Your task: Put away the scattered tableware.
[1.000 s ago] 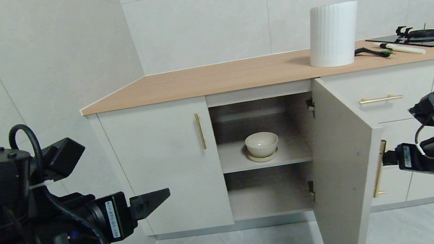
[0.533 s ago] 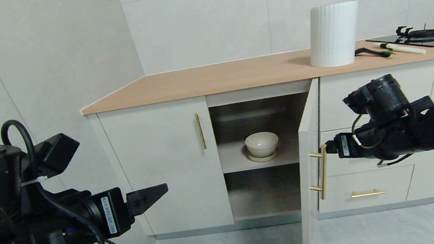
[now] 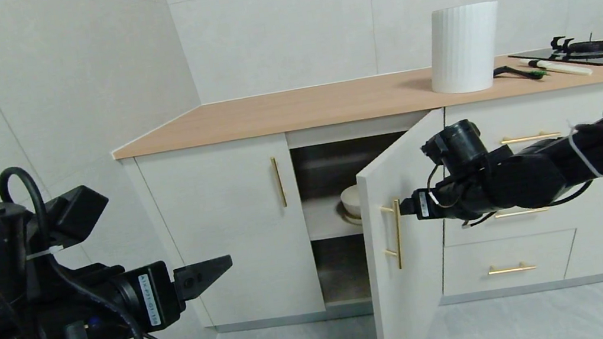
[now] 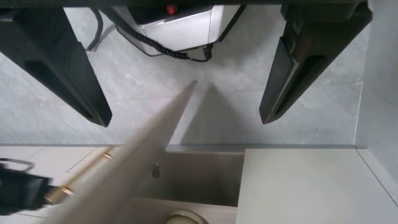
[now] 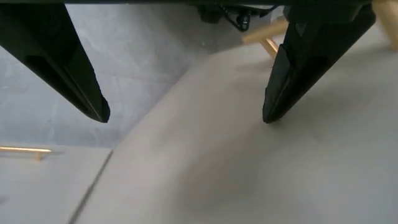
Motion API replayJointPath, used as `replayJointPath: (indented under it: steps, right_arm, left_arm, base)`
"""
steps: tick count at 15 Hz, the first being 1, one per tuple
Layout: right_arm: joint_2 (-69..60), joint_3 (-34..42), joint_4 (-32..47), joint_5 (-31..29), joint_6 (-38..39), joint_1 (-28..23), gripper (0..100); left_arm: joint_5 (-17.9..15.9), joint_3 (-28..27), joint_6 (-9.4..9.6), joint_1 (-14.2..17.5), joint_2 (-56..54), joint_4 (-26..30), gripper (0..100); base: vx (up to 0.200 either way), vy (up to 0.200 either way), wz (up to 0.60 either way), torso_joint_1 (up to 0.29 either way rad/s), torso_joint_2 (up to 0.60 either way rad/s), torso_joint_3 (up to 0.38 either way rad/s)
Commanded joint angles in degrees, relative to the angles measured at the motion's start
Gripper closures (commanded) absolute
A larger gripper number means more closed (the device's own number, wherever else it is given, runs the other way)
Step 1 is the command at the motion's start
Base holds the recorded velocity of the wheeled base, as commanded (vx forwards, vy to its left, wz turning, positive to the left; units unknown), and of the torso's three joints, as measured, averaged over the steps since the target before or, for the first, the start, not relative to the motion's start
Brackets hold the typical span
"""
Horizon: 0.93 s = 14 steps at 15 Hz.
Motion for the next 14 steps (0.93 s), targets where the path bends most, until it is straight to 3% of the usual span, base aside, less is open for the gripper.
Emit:
replayJointPath:
  steps: [1,9,11,14]
  right_arm:
    - [4.19,-2.29,-0.1,-0.1,0.14,0.48,0]
    - [8.49,-4.13,-7.31,-0.01,4.18,0.48,0]
    - [9.37,-4.75,-8.36,-0.19,4.53,0.48,0]
    - [10.96,-6.77,-9.33,-0.01,8.05,0.48,0]
  left_arm:
    - [0.02,0.03,-0.03,-0.04,0.03,-0.04,0]
    - [0.11,0.73,0.15,-0.21,0.03,0.14,0]
    - [0.11,1.78,2.69,-0.21,0.03,0.05,0]
    - [0.11,1.96,3.05,-0.21,0.12,0.14,0]
  base:
    - [0.0,0.0,0.0,0.0,0.0,0.0]
    - [0.0,0.0,0.0,0.0,0.0,0.0]
    - [0.0,0.0,0.0,0.0,0.0,0.0]
    - [0.067,0.0,0.0,-0.001,0.0,0.001]
